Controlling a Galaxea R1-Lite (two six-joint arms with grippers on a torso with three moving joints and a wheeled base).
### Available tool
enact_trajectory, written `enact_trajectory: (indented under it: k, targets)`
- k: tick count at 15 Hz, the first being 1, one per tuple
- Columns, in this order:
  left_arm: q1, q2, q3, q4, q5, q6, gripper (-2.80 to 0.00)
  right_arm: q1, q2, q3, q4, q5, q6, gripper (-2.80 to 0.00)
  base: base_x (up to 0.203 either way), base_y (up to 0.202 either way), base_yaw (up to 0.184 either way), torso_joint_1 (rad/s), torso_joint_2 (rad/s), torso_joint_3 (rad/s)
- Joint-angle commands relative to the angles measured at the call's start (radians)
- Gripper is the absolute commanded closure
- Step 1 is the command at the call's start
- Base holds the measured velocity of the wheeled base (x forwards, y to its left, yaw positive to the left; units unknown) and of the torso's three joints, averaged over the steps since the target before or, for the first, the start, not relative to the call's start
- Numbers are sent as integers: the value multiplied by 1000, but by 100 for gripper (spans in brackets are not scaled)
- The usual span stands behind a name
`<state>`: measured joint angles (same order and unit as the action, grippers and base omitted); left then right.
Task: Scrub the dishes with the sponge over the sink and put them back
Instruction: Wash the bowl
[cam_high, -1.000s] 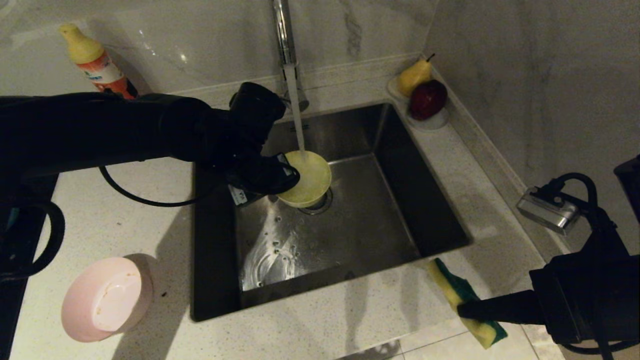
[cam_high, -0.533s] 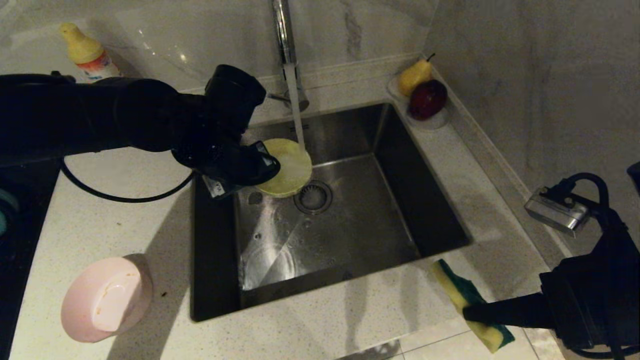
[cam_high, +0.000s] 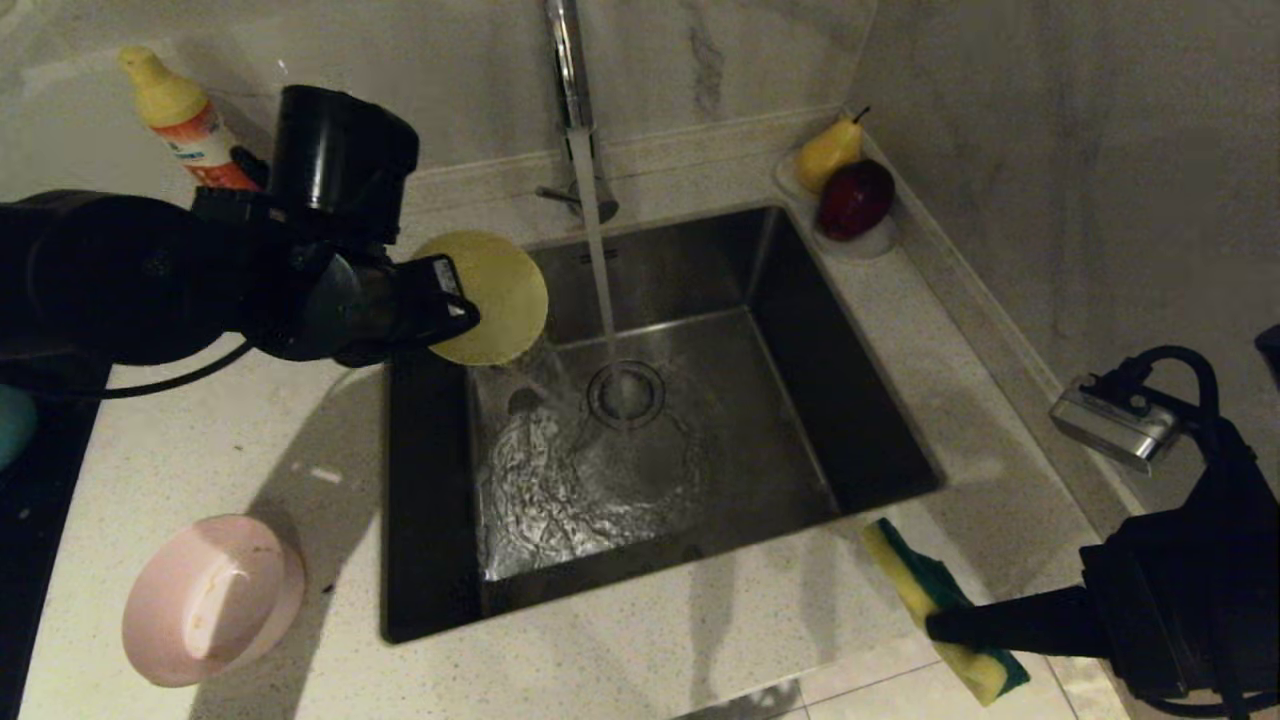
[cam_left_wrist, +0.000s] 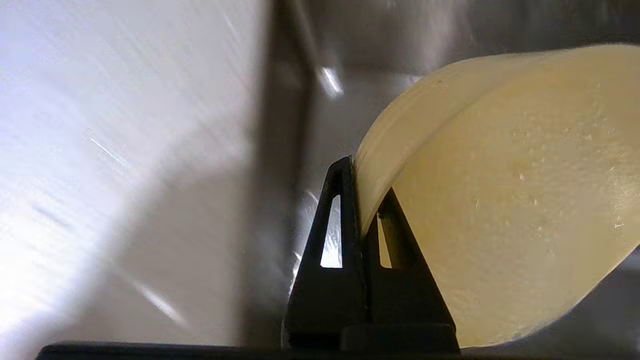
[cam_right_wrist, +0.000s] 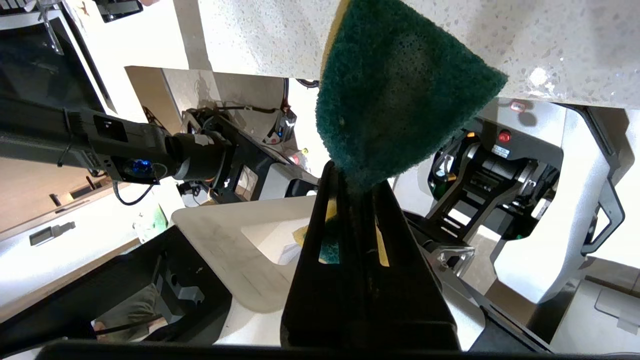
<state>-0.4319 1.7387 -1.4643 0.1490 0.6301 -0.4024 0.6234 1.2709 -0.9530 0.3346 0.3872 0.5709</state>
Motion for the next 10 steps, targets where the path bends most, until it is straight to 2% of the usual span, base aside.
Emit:
enact_trajectory:
  k: [1, 3, 6, 10]
  targets:
    - [5, -57, 35, -64, 71, 161, 0, 1, 10, -1, 0, 2, 1, 0, 0, 0, 0, 0, 0, 0]
    - [11, -75, 24, -71, 89, 270, 0, 1, 10, -1, -3, 2, 1, 0, 0, 0, 0, 0, 0, 0]
    - [19, -75, 14, -106, 114, 394, 0, 1, 2, 7, -5, 2, 1, 0, 0, 0, 0, 0, 0, 0]
    - [19, -53, 23, -234, 135, 617, 0, -1, 7, 5, -8, 2, -2, 0, 0, 0, 0, 0, 0, 0]
